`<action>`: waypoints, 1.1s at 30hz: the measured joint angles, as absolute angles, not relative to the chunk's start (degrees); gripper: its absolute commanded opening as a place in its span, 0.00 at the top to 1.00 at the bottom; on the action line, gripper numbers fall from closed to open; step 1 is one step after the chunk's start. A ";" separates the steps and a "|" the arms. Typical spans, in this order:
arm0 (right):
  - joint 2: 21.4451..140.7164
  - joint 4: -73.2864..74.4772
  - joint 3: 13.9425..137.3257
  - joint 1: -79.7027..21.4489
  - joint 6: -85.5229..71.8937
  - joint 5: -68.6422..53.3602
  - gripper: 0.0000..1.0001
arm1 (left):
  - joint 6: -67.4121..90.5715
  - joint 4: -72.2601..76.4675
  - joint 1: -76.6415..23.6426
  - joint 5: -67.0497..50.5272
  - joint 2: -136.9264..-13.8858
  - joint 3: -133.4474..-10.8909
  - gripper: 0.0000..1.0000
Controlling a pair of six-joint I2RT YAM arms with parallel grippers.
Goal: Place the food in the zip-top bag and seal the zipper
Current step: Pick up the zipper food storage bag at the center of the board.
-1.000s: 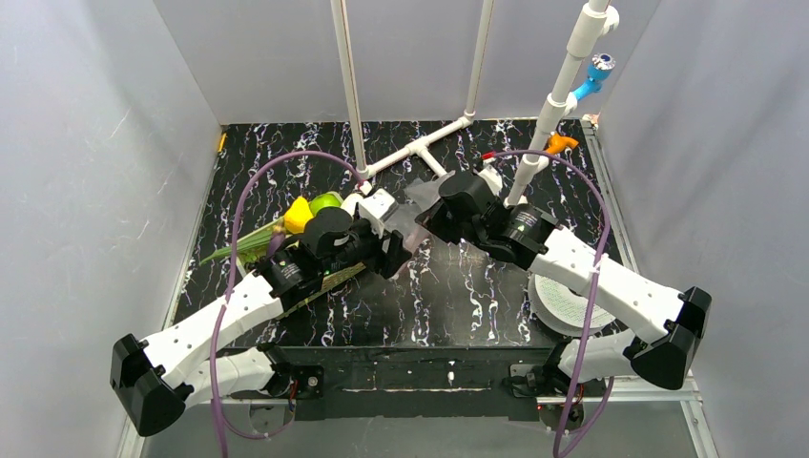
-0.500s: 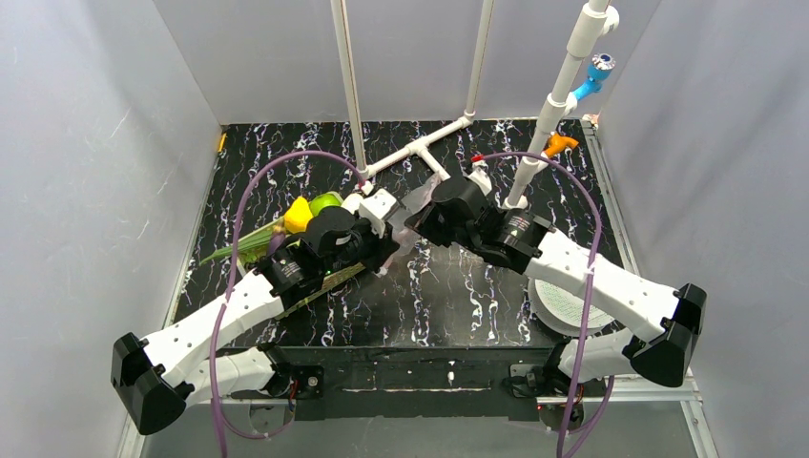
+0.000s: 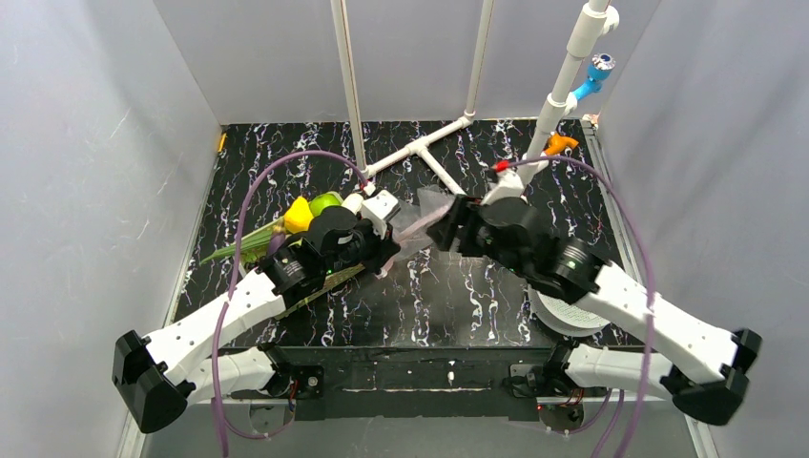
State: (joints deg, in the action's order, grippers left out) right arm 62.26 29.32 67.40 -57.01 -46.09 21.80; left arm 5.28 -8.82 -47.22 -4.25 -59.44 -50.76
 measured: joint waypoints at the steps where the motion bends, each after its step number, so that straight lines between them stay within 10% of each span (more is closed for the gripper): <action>1: 59.46 28.95 65.49 -56.62 -45.80 22.28 0.28 | 5.39 -8.84 -47.22 -4.47 -59.59 -50.76 1.00; 16: 65.89 24.82 61.60 -55.57 -53.87 24.05 0.36 | 6.66 -8.80 -47.22 -5.91 -59.70 -50.78 1.00; 24: 71.85 32.67 68.05 -55.57 -62.41 27.31 0.72 | 7.70 -8.60 -47.22 -7.60 -59.81 -51.20 1.00; 29: 71.83 36.42 68.27 -55.57 -63.66 29.91 0.91 | 7.73 -8.62 -47.22 -8.43 -59.83 -51.53 0.24; 33: 71.83 39.59 70.26 -55.57 -58.33 31.75 0.99 | 8.60 -9.56 -47.22 -8.60 -60.25 -52.60 0.17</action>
